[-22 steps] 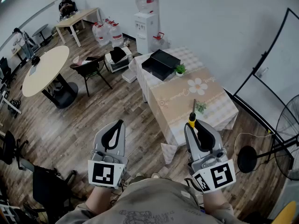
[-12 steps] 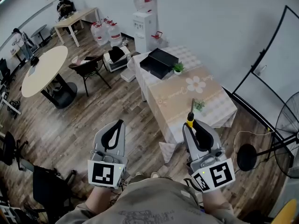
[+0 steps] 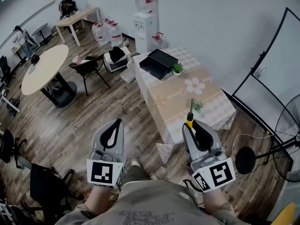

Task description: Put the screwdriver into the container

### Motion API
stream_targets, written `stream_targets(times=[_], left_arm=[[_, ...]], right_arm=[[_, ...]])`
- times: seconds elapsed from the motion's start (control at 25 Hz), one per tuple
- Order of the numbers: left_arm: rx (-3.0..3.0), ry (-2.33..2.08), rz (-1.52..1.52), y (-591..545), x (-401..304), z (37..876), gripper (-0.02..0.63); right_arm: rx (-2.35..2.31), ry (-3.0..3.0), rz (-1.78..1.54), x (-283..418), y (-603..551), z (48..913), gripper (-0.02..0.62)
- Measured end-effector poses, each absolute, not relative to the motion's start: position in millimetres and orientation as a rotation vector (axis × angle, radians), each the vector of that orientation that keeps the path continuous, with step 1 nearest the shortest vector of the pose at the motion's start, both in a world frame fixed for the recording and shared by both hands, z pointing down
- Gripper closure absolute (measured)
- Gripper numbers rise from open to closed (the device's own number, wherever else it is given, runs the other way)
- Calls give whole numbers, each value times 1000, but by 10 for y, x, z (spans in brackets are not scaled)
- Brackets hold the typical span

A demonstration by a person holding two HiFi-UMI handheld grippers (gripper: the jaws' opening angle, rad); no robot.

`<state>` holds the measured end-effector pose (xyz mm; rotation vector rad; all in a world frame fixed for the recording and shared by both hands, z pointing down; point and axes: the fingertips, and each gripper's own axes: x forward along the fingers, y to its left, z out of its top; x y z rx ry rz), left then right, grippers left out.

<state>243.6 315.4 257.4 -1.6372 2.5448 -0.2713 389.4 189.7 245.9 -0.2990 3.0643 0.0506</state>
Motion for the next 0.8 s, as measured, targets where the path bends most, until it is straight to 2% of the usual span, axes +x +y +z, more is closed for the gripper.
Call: stream_targets(times=[0.44, 0.8], left_arm=[[-1628, 2545, -277, 3117, 2176, 2651, 606], [-1647, 2551, -262, 2800, 1547, 2754, 606]], right_arm=[[-255, 3102, 55, 3534, 1801, 2578, 492], [-271, 3140, 40, 2886, 1450, 2736, 492]])
